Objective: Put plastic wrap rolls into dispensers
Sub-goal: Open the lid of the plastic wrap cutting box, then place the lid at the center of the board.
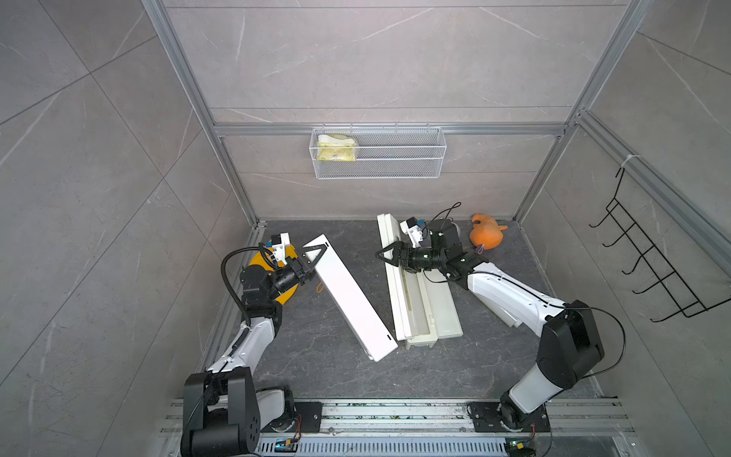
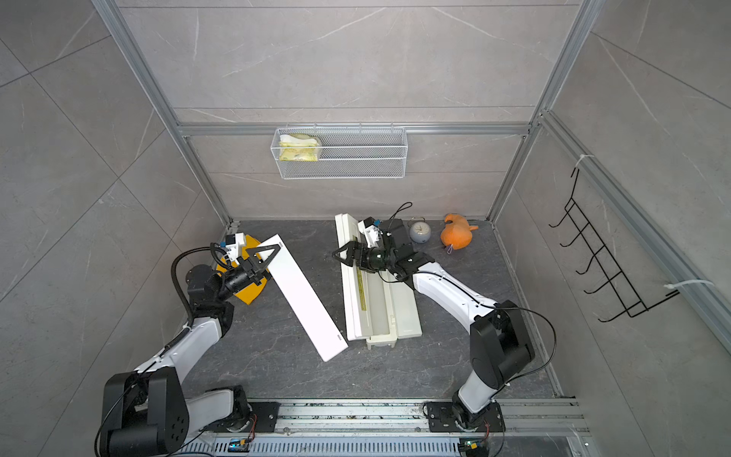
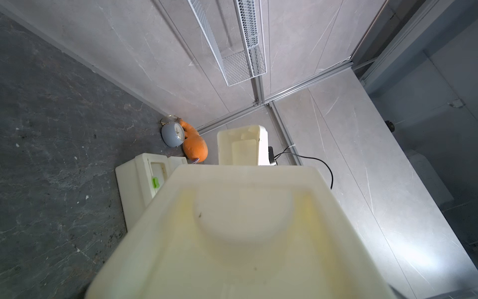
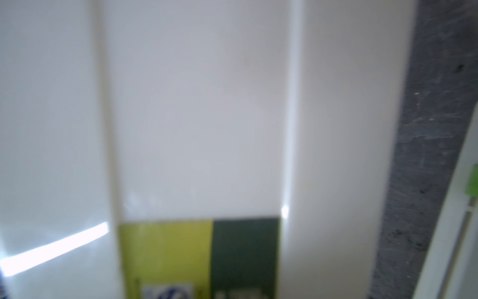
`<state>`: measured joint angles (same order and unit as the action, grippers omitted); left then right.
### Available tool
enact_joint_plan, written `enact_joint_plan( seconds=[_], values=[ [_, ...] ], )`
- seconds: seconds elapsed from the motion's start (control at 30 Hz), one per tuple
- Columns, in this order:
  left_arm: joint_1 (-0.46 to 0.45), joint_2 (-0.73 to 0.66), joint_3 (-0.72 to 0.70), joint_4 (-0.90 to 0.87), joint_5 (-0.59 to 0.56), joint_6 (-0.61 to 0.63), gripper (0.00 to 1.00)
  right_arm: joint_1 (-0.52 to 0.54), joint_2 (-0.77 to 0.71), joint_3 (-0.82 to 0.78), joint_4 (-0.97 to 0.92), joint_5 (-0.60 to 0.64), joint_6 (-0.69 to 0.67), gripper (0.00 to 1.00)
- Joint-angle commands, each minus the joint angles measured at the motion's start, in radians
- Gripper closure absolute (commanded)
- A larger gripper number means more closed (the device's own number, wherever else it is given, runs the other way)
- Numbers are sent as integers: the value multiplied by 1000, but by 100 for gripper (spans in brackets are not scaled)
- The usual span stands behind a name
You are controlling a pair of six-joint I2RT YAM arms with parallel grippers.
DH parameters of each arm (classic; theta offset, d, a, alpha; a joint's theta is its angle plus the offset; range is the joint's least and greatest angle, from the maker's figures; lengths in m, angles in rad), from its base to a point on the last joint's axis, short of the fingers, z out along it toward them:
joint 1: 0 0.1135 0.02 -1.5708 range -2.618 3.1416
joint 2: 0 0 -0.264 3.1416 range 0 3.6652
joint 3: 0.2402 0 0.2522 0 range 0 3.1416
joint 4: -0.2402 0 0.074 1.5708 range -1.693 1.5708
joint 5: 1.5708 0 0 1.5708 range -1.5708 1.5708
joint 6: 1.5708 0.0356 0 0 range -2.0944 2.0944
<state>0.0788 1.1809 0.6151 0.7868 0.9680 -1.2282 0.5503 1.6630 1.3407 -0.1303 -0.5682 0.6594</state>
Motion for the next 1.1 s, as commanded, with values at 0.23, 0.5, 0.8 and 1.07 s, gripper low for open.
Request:
enact_joint_plan(
  seconds=[0.23, 0.5, 0.8, 1.07],
  values=[
    [115, -142, 131, -523, 126, 264, 36, 165, 281, 301, -395, 387, -159, 19],
    [147, -138, 117, -589, 153, 306, 36, 205, 463, 428, -485, 594, -92, 16],
    [148, -111, 86, -510, 158, 269, 35, 232, 583, 492, -535, 761, -45, 6],
    [149, -83, 69, -481, 159, 263, 34, 253, 634, 598, -627, 749, -150, 0]
  ],
)
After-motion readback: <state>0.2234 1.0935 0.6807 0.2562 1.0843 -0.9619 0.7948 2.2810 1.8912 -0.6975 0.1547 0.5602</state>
